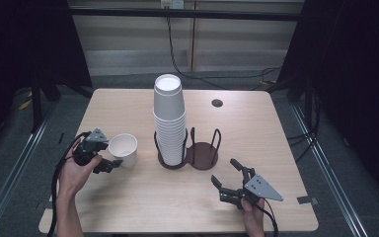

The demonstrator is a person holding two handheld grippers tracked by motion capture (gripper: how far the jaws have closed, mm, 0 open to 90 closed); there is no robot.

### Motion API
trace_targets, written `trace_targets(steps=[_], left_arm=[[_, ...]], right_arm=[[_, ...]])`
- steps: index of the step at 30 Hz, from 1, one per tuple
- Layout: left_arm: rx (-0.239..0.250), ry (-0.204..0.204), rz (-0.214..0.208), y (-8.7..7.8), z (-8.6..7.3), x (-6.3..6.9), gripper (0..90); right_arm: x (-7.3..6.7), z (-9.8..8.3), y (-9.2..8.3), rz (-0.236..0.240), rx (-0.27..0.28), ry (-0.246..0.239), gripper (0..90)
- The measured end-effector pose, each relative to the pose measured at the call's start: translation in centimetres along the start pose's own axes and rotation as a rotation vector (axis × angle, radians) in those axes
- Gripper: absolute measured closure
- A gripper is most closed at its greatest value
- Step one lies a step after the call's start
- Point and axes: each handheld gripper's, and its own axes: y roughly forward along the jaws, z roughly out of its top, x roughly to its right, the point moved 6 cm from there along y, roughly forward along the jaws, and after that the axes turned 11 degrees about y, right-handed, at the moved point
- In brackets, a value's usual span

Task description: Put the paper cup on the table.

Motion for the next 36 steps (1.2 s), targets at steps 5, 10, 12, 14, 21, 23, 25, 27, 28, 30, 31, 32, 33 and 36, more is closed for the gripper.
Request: trace_targets(steps=[5, 10, 12, 14, 21, 23, 25, 27, 28, 30, 31, 32, 33, 36], left_arm=[[0.091, -0.017, 0.027, -0.8, 0.3, 0.3, 15.9], [0.183, -0.028, 0.038, -1.8, 0.9, 0.8, 15.6], [0.225, -0.031, 0.033, -2.0, 1.2, 1.0, 15.9], [0.243, -0.044, 0.04, -2.1, 1.4, 1.4, 15.8], [0.353, -0.089, 0.035, -2.4, 2.0, 2.5, 15.7], [0.366, -0.086, 0.054, -2.5, 2.3, 2.8, 15.8], [0.388, -0.08, 0.056, -2.5, 2.6, 3.1, 16.3], [0.438, -0.107, 0.054, -2.6, 2.8, 3.5, 17.1], [0.46, -0.124, 0.055, -2.6, 2.8, 3.7, 17.1], [0.474, -0.15, 0.061, -2.6, 2.8, 4.0, 17.0], [0.486, -0.152, 0.064, -2.5, 2.8, 4.3, 17.1], [0.486, -0.152, 0.064, -2.5, 2.8, 4.3, 17.1], [0.519, -0.165, 0.054, -2.4, 2.9, 4.7, 17.0], [0.554, -0.136, 0.071, -2.2, 3.4, 5.6, 17.0]], right_arm=[[0.0, 0.0, 0.0, -0.001, 0.0, 0.0, 12.9], [0.0, 0.0, 0.0, 0.0, -0.001, 0.0, 12.9], [0.0, 0.0, 0.0, 0.0, -0.001, 0.0, 12.9], [0.0, 0.0, 0.0, 0.0, -0.001, 0.0, 12.9], [0.0, 0.0, 0.0, 0.0, -0.001, 0.001, 12.9], [0.0, 0.0, 0.0, 0.0, 0.0, 0.0, 12.9], [0.0, 0.0, 0.0, 0.0, 0.0, 0.0, 12.9], [0.0, 0.0, 0.0, 0.0, 0.0, 0.0, 12.9], [0.0, 0.0, 0.0, 0.0, 0.0, 0.0, 12.9], [0.0, 0.0, 0.0, 0.0, 0.0, 0.0, 12.9], [0.0, 0.0, 0.0, 0.0, 0.0, 0.0, 12.9], [0.0, 0.0, 0.0, 0.0, 0.0, 0.0, 12.9], [0.0, 0.0, 0.0, 0.0, 0.0, 0.0, 12.8], [0.0, 0.0, 0.0, 0.0, -0.001, 0.0, 12.9]])
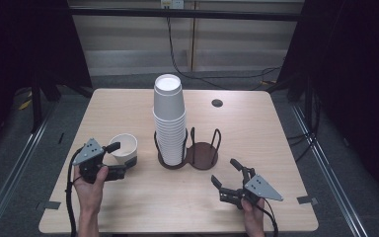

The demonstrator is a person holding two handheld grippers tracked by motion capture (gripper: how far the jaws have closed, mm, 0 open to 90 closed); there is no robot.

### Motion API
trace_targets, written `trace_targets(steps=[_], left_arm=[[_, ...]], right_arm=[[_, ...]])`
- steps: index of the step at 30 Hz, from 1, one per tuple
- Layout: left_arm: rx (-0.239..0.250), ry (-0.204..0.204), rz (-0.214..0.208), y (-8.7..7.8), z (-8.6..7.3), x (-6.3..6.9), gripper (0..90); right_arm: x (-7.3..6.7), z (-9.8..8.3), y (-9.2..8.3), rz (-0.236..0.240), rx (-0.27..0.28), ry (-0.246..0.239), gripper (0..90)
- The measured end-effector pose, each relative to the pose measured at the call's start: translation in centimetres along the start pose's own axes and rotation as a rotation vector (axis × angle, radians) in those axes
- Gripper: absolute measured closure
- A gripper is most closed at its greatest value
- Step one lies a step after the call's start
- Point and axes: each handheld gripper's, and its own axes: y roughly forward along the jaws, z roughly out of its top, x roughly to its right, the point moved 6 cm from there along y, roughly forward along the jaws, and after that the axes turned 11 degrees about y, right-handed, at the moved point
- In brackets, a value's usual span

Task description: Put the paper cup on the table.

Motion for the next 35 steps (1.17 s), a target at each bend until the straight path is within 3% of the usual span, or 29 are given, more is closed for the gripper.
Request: trace_targets(steps=[2, 3, 4, 5, 8, 10, 12, 16, 17, 21, 22, 26, 28, 29, 32, 35], left_arm=[[0.05, 0.024, 0.024, 0.4, 0.3, 0.6, 16.7], [0.062, 0.023, -0.002, 0.6, 0.3, 0.9, 16.6], [0.061, 0.032, 0.021, 0.8, 0.3, 1.2, 16.6], [0.06, 0.051, 0.008, 1.0, 0.2, 1.6, 16.5], [0.087, 0.038, -0.013, 1.8, 0.0, 2.8, 16.2], [0.1, 0.032, 0.02, 2.1, -0.3, 3.5, 16.1], [0.114, 0.035, 0.018, 2.5, -0.6, 4.1, 16.0], [0.087, 0.076, 0.005, 3.5, -1.5, 6.1, 16.0], [0.092, 0.063, -0.001, 3.7, -1.8, 6.6, 16.0], [0.095, 0.072, -0.005, 4.7, -3.3, 7.7, 16.0], [0.099, 0.056, -0.002, 4.8, -3.6, 7.9, 16.0], [0.115, 0.065, 0.029, 4.9, -4.4, 8.4, 16.0], [0.171, 0.049, 0.043, 4.6, -4.3, 8.7, 16.0], [0.171, 0.049, 0.043, 4.6, -4.3, 8.7, 16.0], [0.248, 0.108, 0.071, 3.9, -4.2, 9.3, 16.0], [0.31, 0.067, 0.1, 3.3, -4.3, 9.0, 15.9]], right_arm=[[0.0, 0.0, 0.0, 0.0, 0.001, 0.0, 12.9], [0.0, 0.0, 0.0, 0.0, 0.001, 0.0, 12.9], [0.0, 0.0, 0.0, 0.0, 0.001, -0.001, 12.9], [0.0, 0.0, 0.0, 0.0, 0.001, 0.0, 12.9], [0.0, 0.0, 0.0, 0.001, 0.001, 0.0, 12.9], [0.0, 0.0, 0.0, 0.004, 0.003, 0.0, 12.9], [0.0, 0.0, 0.0, 0.004, 0.003, 0.0, 12.8], [0.0, 0.0, 0.0, 0.005, 0.001, 0.0, 12.8], [0.0, 0.0, 0.0, 0.004, 0.002, 0.0, 12.8], [0.0, 0.0, 0.0, 0.004, 0.001, 0.0, 12.8], [0.0, 0.0, 0.0, 0.004, 0.002, 0.0, 12.8], [0.0, 0.0, 0.0, 0.0, 0.0, 0.0, 12.9], [0.0, 0.0, 0.0, 0.001, 0.001, -0.001, 12.8], [0.0, 0.0, 0.0, 0.001, 0.001, -0.001, 12.8], [0.0, 0.0, 0.0, -0.002, -0.001, 0.0, 12.8], [0.1, 0.0, 0.0, -0.013, -0.004, 0.005, 12.9]])
